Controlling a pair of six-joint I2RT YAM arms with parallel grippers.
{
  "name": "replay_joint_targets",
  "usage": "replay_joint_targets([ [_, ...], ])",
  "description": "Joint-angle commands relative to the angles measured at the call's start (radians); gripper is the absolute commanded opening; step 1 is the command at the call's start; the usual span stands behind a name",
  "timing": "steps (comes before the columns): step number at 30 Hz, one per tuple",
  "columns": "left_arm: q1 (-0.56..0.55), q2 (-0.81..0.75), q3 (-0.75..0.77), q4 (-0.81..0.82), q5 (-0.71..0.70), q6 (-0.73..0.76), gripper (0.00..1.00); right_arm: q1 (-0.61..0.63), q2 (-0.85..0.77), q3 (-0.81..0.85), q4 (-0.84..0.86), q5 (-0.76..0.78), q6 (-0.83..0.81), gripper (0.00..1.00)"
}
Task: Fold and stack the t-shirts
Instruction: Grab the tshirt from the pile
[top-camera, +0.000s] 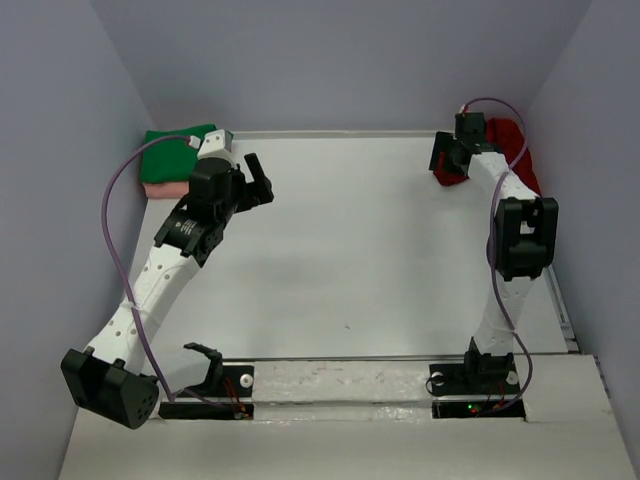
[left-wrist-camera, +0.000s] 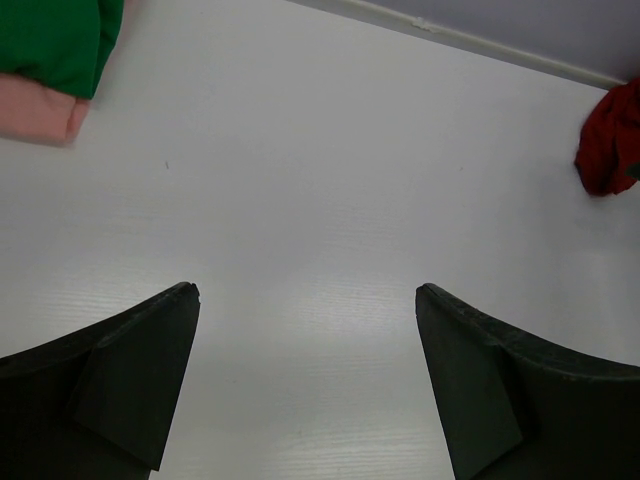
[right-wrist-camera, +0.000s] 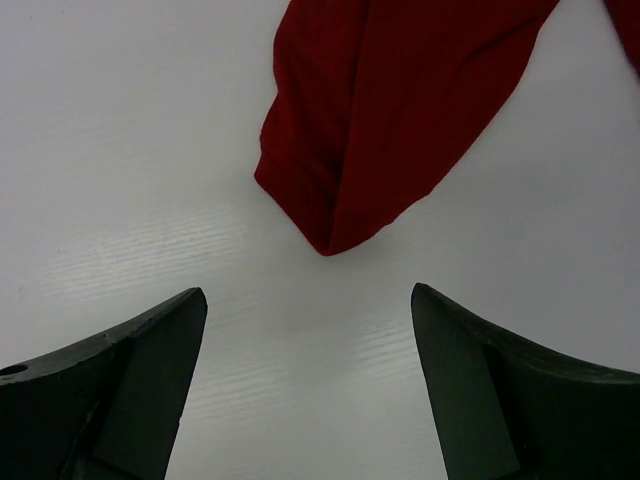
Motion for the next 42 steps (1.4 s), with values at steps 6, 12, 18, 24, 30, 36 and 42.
replay_joint_targets([
  [6,-0.007,0.005,0.026,0.037,0.006,0.028,0.99,-0.022,0.107,0.204,-0.062,-0.017,-0.033,0.87],
  [12,-0.007,0.005,0.04,0.031,0.012,0.034,0.99,-0.033,0.145,0.201,-0.066,-0.014,-0.029,0.84],
  [18,-0.005,-0.001,0.034,0.031,0.009,0.037,0.99,-0.033,0.171,0.159,-0.065,0.04,-0.001,0.81],
  [24,-0.005,0.003,0.029,0.028,0.007,0.035,0.99,-0.051,0.182,0.129,-0.051,0.052,-0.006,0.73],
  [30,-0.007,0.013,0.032,0.031,0.012,0.034,0.99,-0.061,0.191,0.132,-0.037,0.041,-0.013,0.61],
  [36,-0.005,0.016,0.029,0.031,0.01,0.032,0.99,-0.061,0.214,0.174,-0.031,0.027,-0.03,0.59],
  [42,-0.005,0.028,0.031,0.031,0.017,0.032,0.99,-0.061,0.257,0.237,-0.034,-0.006,-0.042,0.59],
])
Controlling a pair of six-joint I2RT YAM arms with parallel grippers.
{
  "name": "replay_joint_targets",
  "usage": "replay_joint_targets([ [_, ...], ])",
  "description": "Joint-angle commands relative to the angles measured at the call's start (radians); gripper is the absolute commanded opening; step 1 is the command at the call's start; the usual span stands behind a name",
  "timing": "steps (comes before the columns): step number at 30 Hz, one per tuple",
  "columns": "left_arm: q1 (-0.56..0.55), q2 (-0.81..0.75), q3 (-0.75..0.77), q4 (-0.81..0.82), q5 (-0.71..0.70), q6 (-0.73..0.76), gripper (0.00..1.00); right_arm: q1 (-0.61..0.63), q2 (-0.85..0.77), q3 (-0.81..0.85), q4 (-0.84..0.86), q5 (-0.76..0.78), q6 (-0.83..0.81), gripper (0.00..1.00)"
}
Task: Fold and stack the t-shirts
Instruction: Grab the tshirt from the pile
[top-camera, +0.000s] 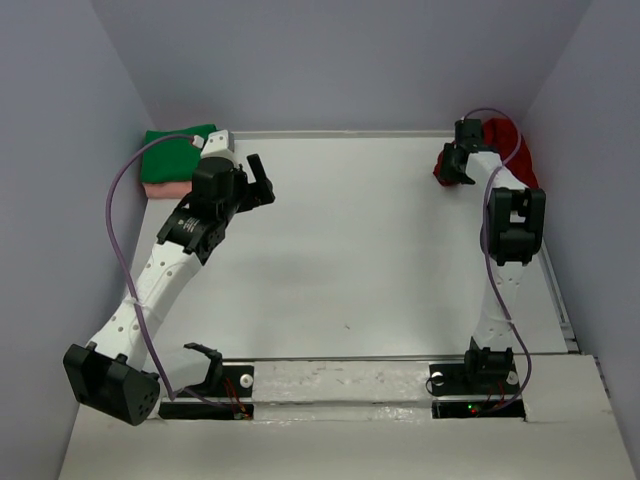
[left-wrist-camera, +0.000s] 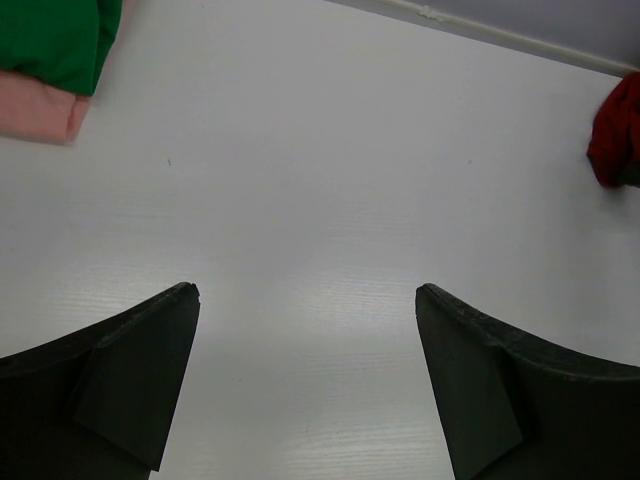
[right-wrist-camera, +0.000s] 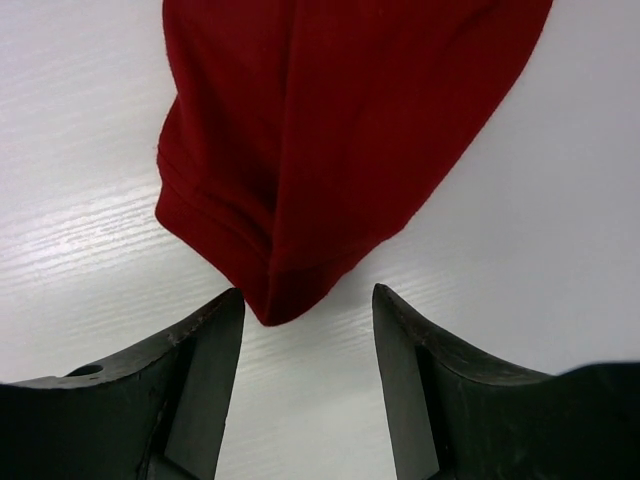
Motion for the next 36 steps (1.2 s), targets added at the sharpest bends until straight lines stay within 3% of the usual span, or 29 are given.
replay_joint_targets([
  [1,-0.007,0.009,0.032,0.03,0.014,0.014,0.99,-0.005,0.037,0.094,0.025,-0.04,-0.026,0.58],
  [8,-0.007,0.024,0.032,0.039,0.029,0.013,0.99,-0.005,0.064,0.151,0.02,-0.063,-0.033,0.54],
  [11,-0.007,0.035,0.031,0.036,0.027,0.013,0.99,-0.005,0.064,0.159,0.014,-0.063,-0.029,0.46],
  [19,-0.007,0.04,0.025,0.038,0.027,0.011,0.99,-0.005,0.044,0.114,0.016,-0.054,-0.019,0.0],
  [24,-0.008,0.032,0.017,0.035,0.024,0.011,0.99,-0.005,0.036,0.102,0.02,-0.05,-0.02,0.04],
  [36,-0.008,0.041,0.009,0.035,0.02,0.011,0.99,-0.005,0.004,0.116,0.026,-0.042,-0.029,0.0],
])
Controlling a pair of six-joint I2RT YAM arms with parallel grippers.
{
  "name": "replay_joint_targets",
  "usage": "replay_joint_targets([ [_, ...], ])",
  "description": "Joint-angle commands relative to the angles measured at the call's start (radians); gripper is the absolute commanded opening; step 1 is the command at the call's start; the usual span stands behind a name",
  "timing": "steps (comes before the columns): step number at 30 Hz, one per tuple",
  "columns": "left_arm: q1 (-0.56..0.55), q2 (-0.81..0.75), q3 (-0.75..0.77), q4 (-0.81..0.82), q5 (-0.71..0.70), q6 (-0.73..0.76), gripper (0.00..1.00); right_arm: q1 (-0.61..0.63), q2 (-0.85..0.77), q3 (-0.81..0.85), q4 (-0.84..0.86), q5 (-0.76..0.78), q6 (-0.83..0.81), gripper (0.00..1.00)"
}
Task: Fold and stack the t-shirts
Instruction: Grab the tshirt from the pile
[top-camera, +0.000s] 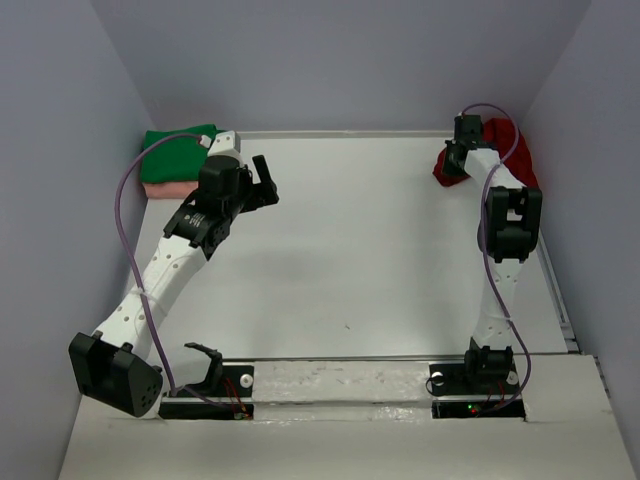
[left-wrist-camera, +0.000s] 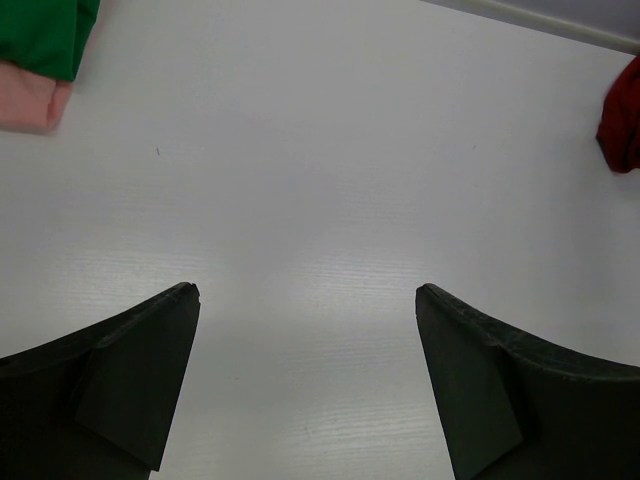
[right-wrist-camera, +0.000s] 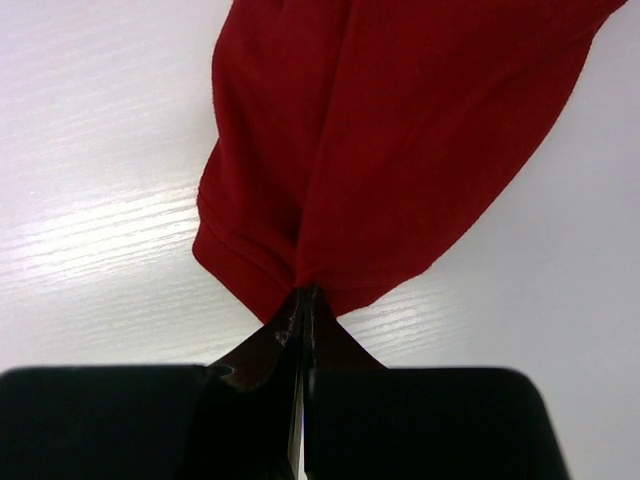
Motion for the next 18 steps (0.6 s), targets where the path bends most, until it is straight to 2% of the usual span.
replay_joint_targets([
  [1,-0.006,-0.005,0.008,0.029,0.002,0.013,0.99,-0.005,-0.07,0.014,0.026,0.007,-0.012,0.0],
  [8,-0.009,0.004,-0.001,0.034,-0.003,0.011,0.98,0.005,-0.281,0.059,0.028,0.001,-0.049,0.0],
  [18,-0.026,-0.004,-0.012,0.038,-0.026,-0.003,0.98,0.074,-0.579,0.277,-0.055,-0.119,-0.167,0.0],
])
